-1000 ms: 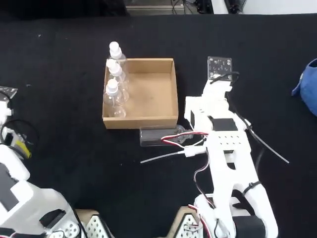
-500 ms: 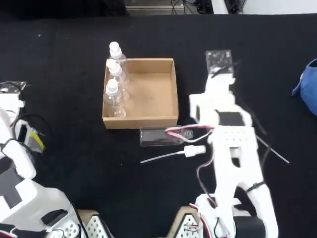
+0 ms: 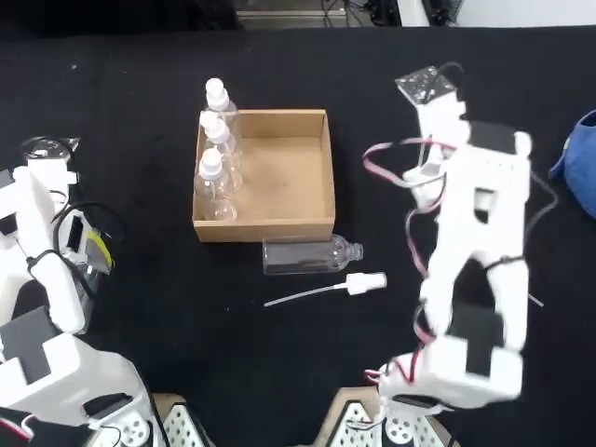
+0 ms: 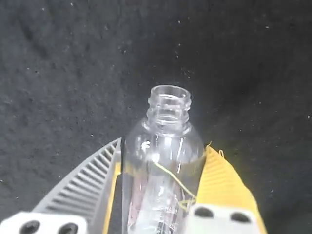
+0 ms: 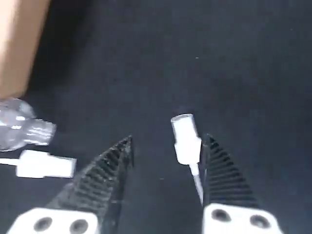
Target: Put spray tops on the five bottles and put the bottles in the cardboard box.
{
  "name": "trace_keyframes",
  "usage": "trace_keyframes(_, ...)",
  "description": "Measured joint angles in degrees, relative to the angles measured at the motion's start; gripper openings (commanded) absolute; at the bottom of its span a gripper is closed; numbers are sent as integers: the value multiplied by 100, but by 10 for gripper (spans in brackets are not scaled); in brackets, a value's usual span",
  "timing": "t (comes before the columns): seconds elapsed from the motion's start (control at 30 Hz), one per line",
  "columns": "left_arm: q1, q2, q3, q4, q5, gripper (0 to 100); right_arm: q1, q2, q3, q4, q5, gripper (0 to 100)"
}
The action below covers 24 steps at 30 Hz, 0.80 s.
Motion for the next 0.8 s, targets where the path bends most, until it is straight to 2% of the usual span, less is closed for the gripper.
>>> trace_keyframes(0.23,0,0,0,-9,53,30,281,1767,-1292,457,1046,208)
trace_keyframes(0.4,0,0,0,-9,53,30,316,2303,-1916,756,1486,302)
trace_keyframes(0.67,0,0,0,44,53,30,844,2356,-1864,862,2382,279)
trace_keyframes(0.8,18,0,0,26,53,30,1055,2356,-1442,624,2505,279)
